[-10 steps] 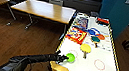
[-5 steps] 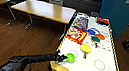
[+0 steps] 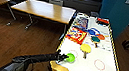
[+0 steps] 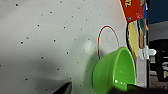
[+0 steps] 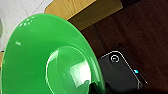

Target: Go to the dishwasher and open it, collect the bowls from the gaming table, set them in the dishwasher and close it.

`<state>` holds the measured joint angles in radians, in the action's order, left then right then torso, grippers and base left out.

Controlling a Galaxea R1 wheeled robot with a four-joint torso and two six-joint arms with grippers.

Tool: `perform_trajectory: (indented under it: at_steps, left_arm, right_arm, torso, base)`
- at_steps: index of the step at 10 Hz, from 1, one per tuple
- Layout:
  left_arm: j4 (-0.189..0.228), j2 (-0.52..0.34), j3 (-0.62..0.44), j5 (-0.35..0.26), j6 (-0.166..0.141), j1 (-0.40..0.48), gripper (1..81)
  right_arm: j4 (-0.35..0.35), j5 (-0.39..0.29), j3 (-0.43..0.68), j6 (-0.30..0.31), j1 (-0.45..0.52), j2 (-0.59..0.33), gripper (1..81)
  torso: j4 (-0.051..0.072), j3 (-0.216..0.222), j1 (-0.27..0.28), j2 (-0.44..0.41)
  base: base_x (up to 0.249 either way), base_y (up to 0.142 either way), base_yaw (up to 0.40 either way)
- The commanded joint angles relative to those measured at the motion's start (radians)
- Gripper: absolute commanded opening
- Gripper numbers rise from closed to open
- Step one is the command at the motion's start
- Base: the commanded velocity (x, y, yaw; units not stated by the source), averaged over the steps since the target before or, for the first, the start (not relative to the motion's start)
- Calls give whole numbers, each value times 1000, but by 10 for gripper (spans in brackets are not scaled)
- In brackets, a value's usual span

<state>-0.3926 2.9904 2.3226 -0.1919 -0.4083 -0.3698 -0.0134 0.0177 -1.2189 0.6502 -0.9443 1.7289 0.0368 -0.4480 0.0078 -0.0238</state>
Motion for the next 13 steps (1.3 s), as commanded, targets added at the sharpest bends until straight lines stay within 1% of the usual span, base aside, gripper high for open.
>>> perform_trajectory:
  at_steps: [1,3,6,7,8,9,10,11,13]
  left_arm:
    - [17,24,32,-80,16,96,811]
    - [30,38,54,-80,17,82,811]
    - [58,42,54,-80,16,58,811]
    - [58,41,54,-78,17,53,811]
    - [70,42,54,-69,19,44,811]
    - [110,44,46,-64,17,33,10]
    - [141,46,43,-63,17,21,10]
    - [149,43,43,-63,16,15,10]
    - [150,38,40,-50,19,16,10]
  right_arm:
    - [15,-42,12,-4,61,-66,10]
    - [15,-44,12,-4,61,-62,10]
    - [15,-42,10,-4,60,-59,10]
    - [15,-42,9,-4,58,-58,10]
    - [15,-42,9,-4,58,-56,10]
    - [15,-42,6,-4,57,-56,10]
    - [15,-42,3,-4,55,-56,10]
    - [15,-42,-2,-4,54,-56,10]
    - [15,-42,-7,-4,54,-50,10]
  torso:
    - [0,0,0,0]
    - [0,0,0,0]
    - [0,0,0,0]
    - [0,0,0,0]
    - [0,0,0,0]
    - [0,0,0,0]
    - [0,0,0,0]
    - [0,0,0,0]
    - [0,0,0,0]
  base:
    - [0,0,0]
    - [0,0,0]
    - [0,0,0]
    - [0,0,0]
    - [0,0,0]
    - [0,0,0]
    - [0,0,0]
    - [0,0,0]
    - [0,0,0]
